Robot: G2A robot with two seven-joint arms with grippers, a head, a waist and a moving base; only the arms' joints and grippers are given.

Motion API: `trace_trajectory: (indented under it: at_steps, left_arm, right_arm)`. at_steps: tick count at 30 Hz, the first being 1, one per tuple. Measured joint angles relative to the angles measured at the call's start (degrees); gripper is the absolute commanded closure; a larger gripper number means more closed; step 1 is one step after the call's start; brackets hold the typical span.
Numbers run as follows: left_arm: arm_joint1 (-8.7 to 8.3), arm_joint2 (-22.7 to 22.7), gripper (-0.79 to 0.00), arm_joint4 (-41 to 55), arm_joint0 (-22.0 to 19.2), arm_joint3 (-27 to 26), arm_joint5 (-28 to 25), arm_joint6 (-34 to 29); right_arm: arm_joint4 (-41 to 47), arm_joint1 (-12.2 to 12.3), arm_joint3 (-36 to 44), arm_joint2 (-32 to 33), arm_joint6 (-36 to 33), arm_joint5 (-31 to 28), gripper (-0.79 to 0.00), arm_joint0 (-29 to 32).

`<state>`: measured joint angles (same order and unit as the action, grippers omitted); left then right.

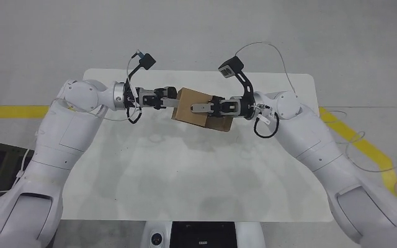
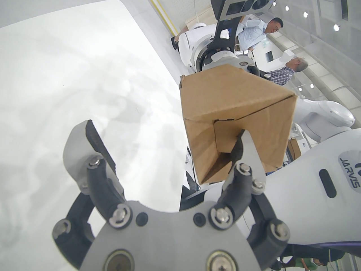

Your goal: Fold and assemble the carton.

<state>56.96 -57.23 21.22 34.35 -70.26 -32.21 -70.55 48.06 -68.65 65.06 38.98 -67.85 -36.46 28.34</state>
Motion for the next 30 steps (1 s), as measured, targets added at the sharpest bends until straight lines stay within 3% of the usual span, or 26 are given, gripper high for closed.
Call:
trace_trajectory:
  at_steps: [20,30]
  left_arm:
    - [0.80,1.08,-0.785,2.48,-0.81,0.86,-0.61,-0.92]
    - [-0.28,-0.55,-0.785,-4.68,-0.93,1.30,-2.78,1.23]
  right_arm:
    - [-0.54,-0.77,0.72,1.63,-1.88,1.88,0.000,-0.09]
    - [-4.44,-0.25,-3.26,0.89,-5.13,5.13,0.000,0.62]
